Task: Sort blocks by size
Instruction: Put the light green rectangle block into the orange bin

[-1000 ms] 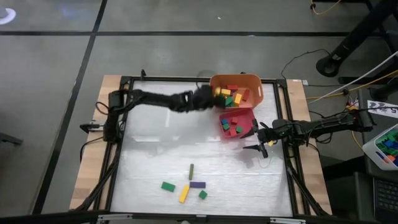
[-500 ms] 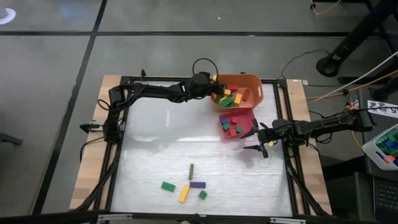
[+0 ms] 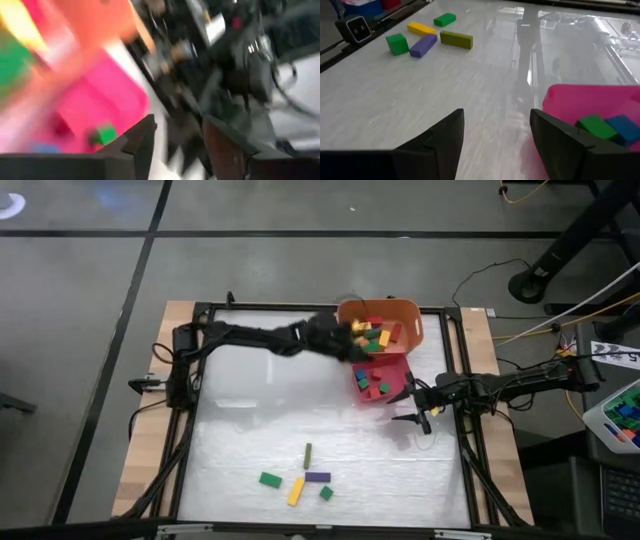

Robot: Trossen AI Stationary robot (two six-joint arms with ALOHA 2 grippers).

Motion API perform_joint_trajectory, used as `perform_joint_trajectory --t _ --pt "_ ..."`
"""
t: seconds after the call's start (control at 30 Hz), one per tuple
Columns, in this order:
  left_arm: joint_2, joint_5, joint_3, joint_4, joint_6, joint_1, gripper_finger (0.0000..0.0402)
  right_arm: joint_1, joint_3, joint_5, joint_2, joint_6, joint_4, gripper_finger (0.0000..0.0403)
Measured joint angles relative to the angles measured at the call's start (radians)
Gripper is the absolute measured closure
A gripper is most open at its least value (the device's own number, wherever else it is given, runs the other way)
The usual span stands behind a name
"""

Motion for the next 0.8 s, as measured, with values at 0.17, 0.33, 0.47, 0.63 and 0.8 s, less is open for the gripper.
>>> perform_joint_trajectory --t 0.17,0.33,0.47,0.63,0.8 --pt "-0.004 0.008 0.000 -0.093 -0.092 -0.142 0.0264 0.000 0.000 0.000 0.000 0.000 0.002 0.0175" --pt "-0.003 -0.047 0.000 -0.266 -0.251 -0.297 0.0278 0.000 0.000 0.000 0.000 0.000 0.002 0.0175" --pt "-0.003 -0.061 0.000 -0.388 -0.461 -0.417 0.0290 0.000 0.000 0.000 0.000 0.000 0.002 0.0175" --pt "-0.003 -0.062 0.000 -0.478 -0.720 -0.547 0.0307 0.000 0.000 0.000 0.000 0.000 0.002 0.0175" --pt "-0.003 -0.065 0.000 -0.558 -0.936 -0.643 0.0322 0.000 0.000 0.000 0.000 0.002 0.002 0.0175"
